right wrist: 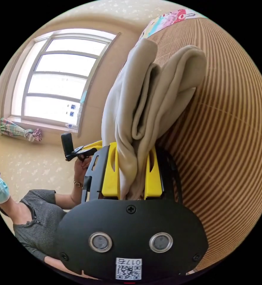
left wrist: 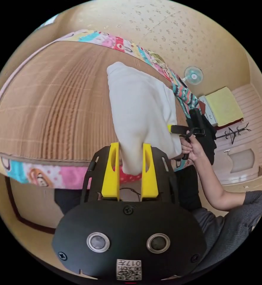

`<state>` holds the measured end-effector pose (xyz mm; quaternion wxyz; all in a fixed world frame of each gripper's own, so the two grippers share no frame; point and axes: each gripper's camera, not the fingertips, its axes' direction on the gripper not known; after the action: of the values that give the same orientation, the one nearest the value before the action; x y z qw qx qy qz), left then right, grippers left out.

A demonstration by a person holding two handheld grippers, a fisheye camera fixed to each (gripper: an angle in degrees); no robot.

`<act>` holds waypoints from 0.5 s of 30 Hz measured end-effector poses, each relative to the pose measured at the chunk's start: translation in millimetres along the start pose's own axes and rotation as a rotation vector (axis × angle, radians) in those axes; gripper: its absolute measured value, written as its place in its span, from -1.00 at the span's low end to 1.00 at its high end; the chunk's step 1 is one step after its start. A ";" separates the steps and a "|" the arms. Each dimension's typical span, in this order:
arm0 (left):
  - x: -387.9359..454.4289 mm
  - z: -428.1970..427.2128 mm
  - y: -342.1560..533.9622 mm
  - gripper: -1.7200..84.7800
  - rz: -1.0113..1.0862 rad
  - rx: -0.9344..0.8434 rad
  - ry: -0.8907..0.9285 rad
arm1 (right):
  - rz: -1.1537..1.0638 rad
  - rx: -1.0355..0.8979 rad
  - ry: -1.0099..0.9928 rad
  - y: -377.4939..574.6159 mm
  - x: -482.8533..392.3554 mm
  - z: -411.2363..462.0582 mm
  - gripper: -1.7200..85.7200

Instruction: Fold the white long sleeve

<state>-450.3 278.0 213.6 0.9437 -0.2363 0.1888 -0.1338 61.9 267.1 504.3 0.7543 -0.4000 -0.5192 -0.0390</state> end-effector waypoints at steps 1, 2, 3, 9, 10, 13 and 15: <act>-30.2 -31.2 25.6 -0.74 -0.050 0.047 -0.058 | 0.016 0.000 0.040 -24.0 -19.8 36.4 -0.67; -56.7 -58.9 54.1 -0.77 -0.103 0.089 -0.096 | 0.036 -0.008 0.063 -47.0 -39.0 72.0 -0.67; -68.8 -71.5 69.5 -0.77 -0.129 0.106 -0.108 | 0.037 -0.021 0.067 -59.3 -49.3 90.8 -0.67; -121.1 -122.2 218.2 -0.83 -0.299 0.161 -0.183 | 0.041 -0.046 0.085 -150.8 -136.2 233.3 -0.66; -122.0 -113.9 237.6 -0.88 -0.326 0.131 -0.160 | 0.002 -0.069 0.150 -168.4 -152.9 250.7 -0.66; -110.2 -87.2 261.9 -0.97 -0.316 0.073 -0.066 | 0.026 -0.165 0.121 -202.4 -167.4 265.2 -0.66; -96.4 -77.8 262.6 -0.98 -0.278 0.070 -0.108 | -0.082 -0.261 0.062 -203.6 -176.0 259.9 -0.66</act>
<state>-526.2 504.1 47.9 0.9326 -0.2339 0.0986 -0.2567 -310.7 233.8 512.2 0.7092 -0.4718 -0.5020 -0.1494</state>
